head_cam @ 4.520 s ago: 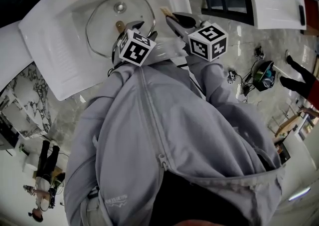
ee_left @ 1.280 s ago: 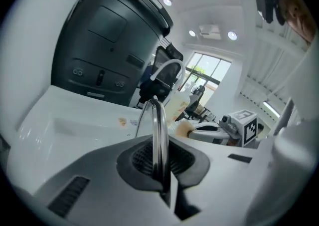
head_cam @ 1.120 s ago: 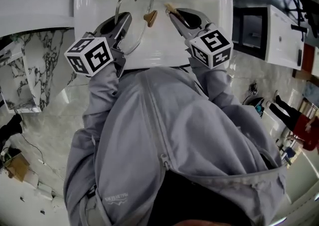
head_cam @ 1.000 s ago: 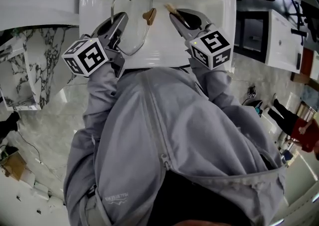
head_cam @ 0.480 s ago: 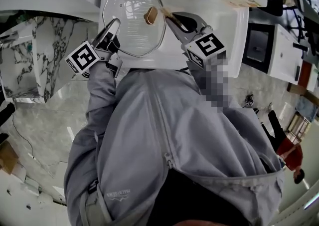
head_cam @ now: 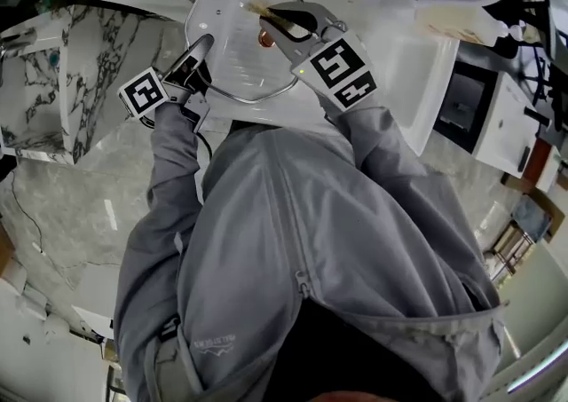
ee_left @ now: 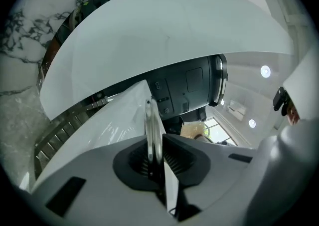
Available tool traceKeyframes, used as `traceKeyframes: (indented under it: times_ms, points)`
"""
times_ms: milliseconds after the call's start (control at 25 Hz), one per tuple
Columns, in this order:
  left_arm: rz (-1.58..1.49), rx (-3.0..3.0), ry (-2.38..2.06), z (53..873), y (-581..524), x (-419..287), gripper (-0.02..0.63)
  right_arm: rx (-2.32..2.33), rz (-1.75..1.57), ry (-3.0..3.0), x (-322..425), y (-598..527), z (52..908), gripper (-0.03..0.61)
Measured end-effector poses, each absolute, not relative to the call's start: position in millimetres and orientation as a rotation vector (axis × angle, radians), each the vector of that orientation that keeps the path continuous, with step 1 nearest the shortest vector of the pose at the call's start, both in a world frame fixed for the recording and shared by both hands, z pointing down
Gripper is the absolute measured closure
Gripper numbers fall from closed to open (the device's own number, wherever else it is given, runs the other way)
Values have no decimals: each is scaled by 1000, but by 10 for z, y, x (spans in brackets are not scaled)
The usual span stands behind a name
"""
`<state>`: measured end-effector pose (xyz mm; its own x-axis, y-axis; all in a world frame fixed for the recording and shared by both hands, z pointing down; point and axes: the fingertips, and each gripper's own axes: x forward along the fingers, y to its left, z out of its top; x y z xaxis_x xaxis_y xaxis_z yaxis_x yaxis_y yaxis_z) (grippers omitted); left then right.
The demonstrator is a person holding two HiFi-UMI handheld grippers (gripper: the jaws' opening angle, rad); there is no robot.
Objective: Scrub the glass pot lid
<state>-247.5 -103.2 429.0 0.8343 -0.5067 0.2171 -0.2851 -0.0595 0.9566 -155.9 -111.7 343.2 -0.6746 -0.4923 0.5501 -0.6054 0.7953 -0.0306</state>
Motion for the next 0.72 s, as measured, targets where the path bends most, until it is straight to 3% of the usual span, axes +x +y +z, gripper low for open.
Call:
traceKeyframes:
  times_ms: [320, 640, 720]
  points:
    - [-228, 1611, -608, 4477, -1039, -2546, 578, 398, -293, -2244, -2269, -1449, 3925, 537]
    - [-279, 1581, -586, 4497, -971, -2548, 577, 248, -331, -2186, -2431, -1501, 4314, 537]
    - [-332, 1587, -552, 4454, -970, -2556, 547, 232, -325, -2184, -2438, -1479, 4370, 536]
